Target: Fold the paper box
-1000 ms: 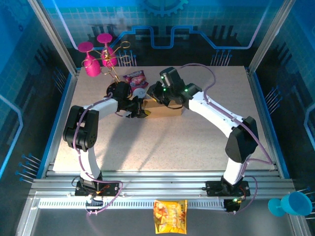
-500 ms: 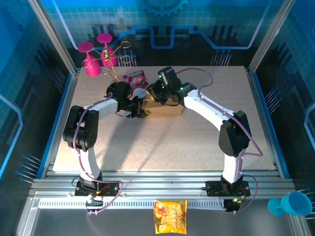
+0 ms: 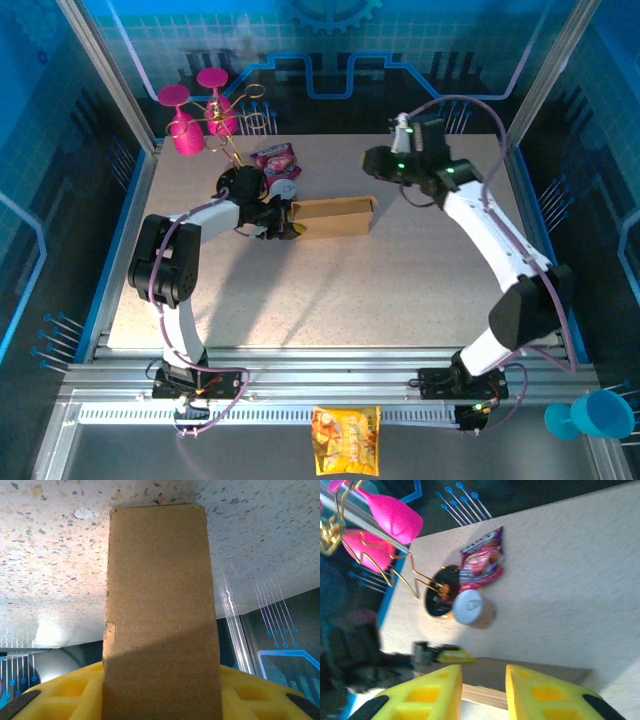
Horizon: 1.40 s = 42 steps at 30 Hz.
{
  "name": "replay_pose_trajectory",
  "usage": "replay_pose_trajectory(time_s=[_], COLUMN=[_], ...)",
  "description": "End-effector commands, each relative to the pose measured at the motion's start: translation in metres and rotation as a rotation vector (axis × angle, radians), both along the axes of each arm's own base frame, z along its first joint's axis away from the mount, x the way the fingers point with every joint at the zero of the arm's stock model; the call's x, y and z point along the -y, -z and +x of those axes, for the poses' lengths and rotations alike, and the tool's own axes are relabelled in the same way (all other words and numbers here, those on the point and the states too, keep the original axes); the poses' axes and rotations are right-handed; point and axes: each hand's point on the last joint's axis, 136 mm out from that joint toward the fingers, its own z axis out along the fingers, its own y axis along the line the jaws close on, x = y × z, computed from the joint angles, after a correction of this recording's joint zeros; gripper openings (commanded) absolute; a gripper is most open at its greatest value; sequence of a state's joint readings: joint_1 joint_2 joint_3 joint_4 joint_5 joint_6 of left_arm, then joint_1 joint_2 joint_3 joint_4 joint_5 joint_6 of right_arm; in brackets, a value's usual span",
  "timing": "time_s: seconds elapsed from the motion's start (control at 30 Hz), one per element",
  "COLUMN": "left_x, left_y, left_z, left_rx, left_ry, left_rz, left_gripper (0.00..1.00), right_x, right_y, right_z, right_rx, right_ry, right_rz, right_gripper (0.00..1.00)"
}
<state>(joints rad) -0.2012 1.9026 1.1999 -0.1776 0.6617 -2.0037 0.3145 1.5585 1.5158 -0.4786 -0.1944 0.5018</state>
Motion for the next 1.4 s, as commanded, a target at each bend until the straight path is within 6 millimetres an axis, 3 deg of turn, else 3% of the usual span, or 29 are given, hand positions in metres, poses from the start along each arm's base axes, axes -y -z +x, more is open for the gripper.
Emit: replay_pose_trajectory(time_s=[0.0,0.1,0.17,0.27,0.4,0.83,1.37], left_x=[-0.001,-0.001,-0.003,-0.003,-0.004,-0.004,-0.003], left_y=[-0.003,-0.002,-0.001,0.0,-0.002,-0.004,-0.005], left_z=[-0.004,-0.005,-0.007,-0.008,-0.009,-0.007,-0.003], left_rx=[-0.234,-0.243,-0.252,-0.258,-0.262,-0.257,-0.249], left_ry=[-0.188,-0.188,-0.194,-0.197,-0.2,-0.2,-0.198], left_rz=[-0.072,-0.068,-0.063,-0.06,-0.059,-0.057,-0.059], left_gripper=[0.0,0.0,0.0,0.0,0.0,0.0,0.0], right_x=[0.022,0.038,0.038,0.036,0.03,0.007,0.004], right_y=[0.034,0.045,0.054,0.068,0.07,0.101,0.108], right_z=[-0.026,-0.03,-0.033,-0.035,-0.035,-0.032,-0.022], right_rx=[0.083,0.112,0.095,0.055,0.055,-0.061,-0.079], right_ry=[-0.286,-0.323,-0.37,-0.428,-0.498,-0.594,-0.571], right_rz=[-0.196,-0.277,-0.313,-0.346,-0.378,-0.45,-0.504], right_gripper=[0.28,0.23,0.2,0.24,0.27,0.26,0.15])
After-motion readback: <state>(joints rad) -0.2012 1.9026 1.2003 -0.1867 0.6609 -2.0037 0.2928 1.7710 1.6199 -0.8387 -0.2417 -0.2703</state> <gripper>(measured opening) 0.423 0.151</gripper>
